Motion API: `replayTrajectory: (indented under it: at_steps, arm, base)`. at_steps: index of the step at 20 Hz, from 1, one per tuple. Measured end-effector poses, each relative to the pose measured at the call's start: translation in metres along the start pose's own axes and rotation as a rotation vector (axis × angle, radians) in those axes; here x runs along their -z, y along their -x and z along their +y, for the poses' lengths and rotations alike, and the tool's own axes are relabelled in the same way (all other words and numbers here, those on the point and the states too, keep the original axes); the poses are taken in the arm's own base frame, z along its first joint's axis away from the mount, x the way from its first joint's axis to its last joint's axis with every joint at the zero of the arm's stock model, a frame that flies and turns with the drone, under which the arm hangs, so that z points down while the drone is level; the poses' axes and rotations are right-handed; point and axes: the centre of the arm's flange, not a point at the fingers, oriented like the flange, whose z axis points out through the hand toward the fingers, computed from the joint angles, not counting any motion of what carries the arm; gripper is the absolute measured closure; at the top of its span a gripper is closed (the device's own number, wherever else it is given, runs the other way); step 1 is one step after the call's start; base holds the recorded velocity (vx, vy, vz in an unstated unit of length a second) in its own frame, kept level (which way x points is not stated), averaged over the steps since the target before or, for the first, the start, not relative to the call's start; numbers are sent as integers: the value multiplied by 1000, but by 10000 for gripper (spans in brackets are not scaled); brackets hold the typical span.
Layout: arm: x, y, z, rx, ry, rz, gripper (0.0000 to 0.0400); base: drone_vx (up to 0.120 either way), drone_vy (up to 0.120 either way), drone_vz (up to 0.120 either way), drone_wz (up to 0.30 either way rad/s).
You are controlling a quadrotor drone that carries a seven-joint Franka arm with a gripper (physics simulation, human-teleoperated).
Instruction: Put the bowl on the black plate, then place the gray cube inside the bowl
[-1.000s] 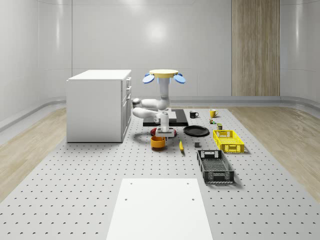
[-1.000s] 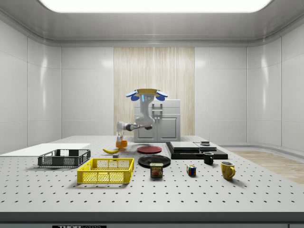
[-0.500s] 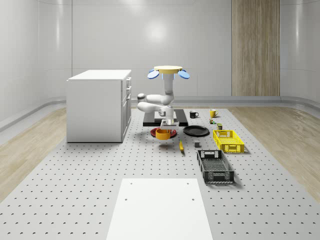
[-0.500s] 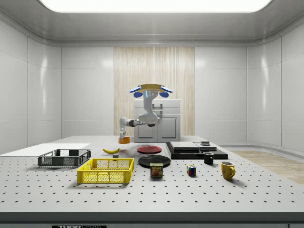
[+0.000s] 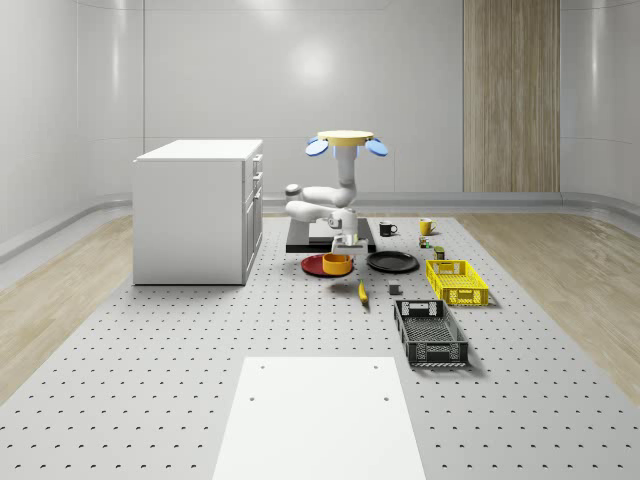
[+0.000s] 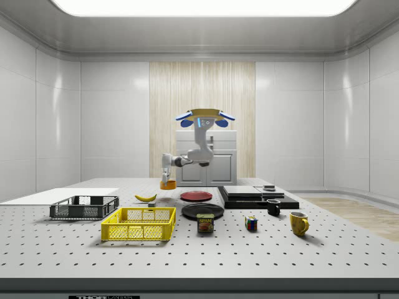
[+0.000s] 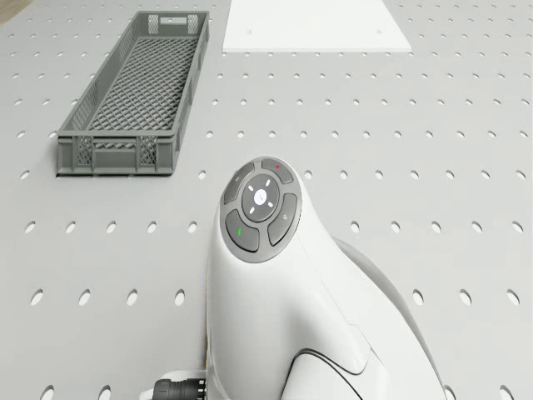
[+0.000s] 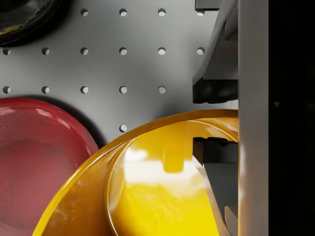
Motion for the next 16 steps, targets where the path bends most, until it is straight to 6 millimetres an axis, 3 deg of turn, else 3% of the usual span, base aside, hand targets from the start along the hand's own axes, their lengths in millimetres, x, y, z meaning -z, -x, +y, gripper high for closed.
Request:
replayTrajectory:
  at_steps: [16]
  arm:
    - [0,0,0,0,0,0,300]
  base:
    - [-120,120,0,0]
